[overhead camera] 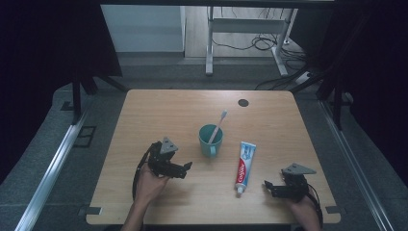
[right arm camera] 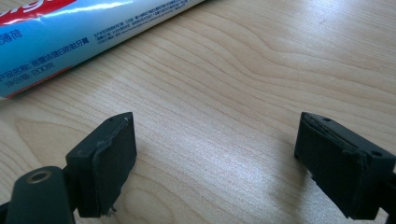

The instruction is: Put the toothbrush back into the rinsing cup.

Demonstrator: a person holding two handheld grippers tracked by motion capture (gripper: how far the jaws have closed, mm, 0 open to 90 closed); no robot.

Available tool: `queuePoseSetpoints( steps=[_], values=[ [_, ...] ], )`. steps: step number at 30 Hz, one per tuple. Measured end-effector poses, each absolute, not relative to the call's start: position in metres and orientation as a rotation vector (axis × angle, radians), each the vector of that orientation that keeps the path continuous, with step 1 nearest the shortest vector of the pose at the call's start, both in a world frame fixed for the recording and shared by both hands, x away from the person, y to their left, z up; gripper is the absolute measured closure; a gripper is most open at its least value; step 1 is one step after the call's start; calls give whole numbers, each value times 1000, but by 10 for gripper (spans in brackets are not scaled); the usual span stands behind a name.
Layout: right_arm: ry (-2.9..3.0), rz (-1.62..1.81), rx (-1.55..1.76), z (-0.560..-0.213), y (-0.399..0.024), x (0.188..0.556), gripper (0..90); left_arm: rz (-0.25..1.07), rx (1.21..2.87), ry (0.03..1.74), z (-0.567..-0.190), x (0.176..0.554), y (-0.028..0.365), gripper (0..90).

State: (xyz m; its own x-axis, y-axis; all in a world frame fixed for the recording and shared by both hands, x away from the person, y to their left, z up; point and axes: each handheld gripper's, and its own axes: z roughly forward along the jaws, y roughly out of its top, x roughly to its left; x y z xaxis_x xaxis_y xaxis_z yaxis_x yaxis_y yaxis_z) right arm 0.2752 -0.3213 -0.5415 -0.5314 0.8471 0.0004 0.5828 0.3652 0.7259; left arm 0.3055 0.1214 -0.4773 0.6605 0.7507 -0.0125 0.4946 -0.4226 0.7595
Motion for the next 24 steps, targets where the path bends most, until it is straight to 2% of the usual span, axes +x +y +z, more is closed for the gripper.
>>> queuePoseSetpoints(
  steps=[24],
  values=[
    [2257,972,1245,-542,-321,275,126,461,2128,1045,-526,276,136,0]
  ],
)
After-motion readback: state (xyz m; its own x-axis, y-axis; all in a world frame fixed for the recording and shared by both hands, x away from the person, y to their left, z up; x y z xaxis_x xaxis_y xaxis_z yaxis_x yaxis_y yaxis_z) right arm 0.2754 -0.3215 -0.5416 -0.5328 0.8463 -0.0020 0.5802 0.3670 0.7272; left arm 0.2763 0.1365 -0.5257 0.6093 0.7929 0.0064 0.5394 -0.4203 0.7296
